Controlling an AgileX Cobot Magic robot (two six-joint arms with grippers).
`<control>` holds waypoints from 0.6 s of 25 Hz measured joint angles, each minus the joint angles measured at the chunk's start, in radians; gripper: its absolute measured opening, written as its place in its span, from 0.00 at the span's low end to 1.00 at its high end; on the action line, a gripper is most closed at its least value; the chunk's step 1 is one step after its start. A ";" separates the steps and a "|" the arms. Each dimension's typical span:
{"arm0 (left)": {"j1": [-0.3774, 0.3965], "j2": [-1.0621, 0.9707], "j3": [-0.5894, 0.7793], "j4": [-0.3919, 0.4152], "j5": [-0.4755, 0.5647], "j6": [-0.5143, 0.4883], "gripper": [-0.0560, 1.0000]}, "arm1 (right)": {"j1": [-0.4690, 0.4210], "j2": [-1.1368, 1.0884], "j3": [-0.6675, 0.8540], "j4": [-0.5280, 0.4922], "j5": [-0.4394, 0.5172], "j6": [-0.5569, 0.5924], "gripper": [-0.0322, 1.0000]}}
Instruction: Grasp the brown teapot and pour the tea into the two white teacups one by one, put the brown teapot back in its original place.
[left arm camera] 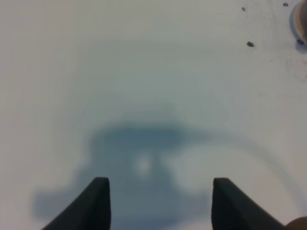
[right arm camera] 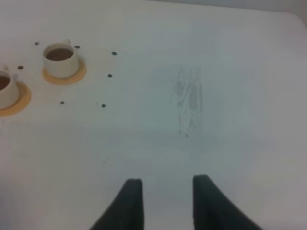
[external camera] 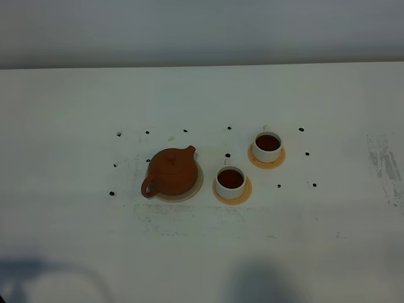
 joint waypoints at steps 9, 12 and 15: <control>0.012 -0.113 0.024 0.000 0.035 -0.043 0.50 | 0.000 0.000 0.000 0.000 0.000 0.000 0.28; 0.021 -0.158 0.024 0.000 0.037 -0.043 0.50 | 0.000 0.000 0.000 0.000 0.000 0.000 0.28; 0.021 -0.221 0.024 0.000 0.038 -0.042 0.50 | 0.000 0.000 0.000 0.000 0.000 0.000 0.28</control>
